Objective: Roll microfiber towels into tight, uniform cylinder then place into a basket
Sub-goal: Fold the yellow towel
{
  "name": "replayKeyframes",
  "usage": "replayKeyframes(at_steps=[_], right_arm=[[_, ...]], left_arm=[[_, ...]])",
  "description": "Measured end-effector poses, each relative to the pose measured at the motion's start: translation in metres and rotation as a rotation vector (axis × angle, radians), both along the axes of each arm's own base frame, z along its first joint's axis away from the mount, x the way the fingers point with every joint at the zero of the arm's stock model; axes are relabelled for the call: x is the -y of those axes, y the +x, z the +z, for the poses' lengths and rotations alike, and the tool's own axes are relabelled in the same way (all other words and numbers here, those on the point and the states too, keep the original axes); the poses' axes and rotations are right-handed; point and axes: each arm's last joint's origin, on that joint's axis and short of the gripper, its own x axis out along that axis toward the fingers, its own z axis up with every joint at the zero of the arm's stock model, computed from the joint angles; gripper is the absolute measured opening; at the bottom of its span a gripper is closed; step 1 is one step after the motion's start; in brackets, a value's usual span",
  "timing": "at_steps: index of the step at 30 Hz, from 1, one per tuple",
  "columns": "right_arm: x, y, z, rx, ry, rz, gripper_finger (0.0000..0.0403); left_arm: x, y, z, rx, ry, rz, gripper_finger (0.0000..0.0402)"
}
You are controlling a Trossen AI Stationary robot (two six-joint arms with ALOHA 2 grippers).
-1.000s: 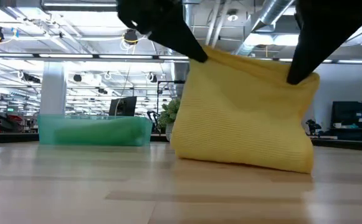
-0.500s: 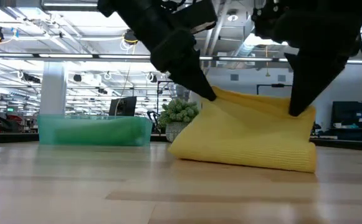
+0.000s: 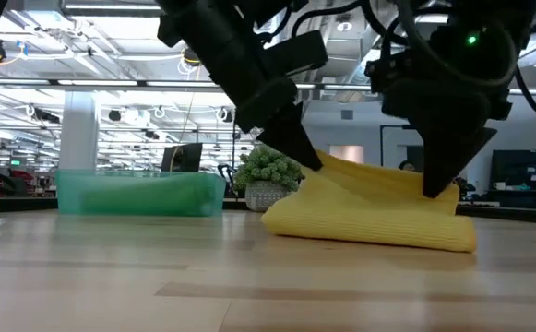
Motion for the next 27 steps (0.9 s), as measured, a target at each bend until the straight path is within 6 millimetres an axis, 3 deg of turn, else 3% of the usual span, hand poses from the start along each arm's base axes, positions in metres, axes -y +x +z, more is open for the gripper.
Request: replayKeyframes(at_steps=[6,19,27], right_arm=[[0.004,0.000,-0.001,-0.019,0.012,-0.015,0.0031],[0.003,-0.003,-0.001,-0.020,-0.031,-0.024,0.0076],[0.003,-0.002,0.001,-0.035,-0.048,0.046,0.0079]], left_arm=[[-0.001,-0.001,-0.001,-0.008,0.021,-0.002,0.0016],[-0.001,-0.005,-0.004,-0.058,0.019,0.008,0.0142],[0.032,-0.010,-0.004,-0.076,-0.025,-0.149,0.0151]])
